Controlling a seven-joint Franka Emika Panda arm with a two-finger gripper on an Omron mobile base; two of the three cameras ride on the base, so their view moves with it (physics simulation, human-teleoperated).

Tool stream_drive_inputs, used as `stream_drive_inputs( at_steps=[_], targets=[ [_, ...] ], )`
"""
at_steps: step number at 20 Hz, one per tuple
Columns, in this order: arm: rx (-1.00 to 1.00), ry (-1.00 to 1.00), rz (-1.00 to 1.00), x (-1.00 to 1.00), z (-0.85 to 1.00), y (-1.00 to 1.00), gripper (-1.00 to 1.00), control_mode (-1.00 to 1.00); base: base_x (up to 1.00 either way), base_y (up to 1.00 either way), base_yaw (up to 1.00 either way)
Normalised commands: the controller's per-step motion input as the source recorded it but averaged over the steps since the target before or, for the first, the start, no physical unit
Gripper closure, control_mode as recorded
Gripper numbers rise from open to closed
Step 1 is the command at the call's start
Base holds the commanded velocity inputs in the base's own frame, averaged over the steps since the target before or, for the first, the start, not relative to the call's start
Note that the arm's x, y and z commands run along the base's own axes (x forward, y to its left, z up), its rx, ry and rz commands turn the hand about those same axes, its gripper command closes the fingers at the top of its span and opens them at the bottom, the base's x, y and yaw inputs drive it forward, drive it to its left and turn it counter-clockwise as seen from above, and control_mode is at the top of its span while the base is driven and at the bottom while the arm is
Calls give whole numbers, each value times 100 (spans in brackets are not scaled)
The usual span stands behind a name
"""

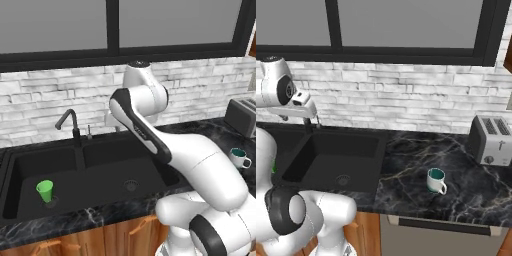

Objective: Move any existing items from the left basin to the right basin for drying. Then move the mug from the counter to the left basin of the sink for washing.

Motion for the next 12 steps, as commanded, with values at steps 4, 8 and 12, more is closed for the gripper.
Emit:
stream_drive_inputs(
  at_steps=[4, 8, 12],
  targets=[
    [-3, 0, 1, -15, -31, 50, -100, -100, 0, 0, 0],
    [-5, 3, 0, -10, -33, 57, -100, -100, 0, 0, 0],
    [-7, 0, 0, -11, -23, 63, -100, -100, 0, 0, 0]
  ],
)
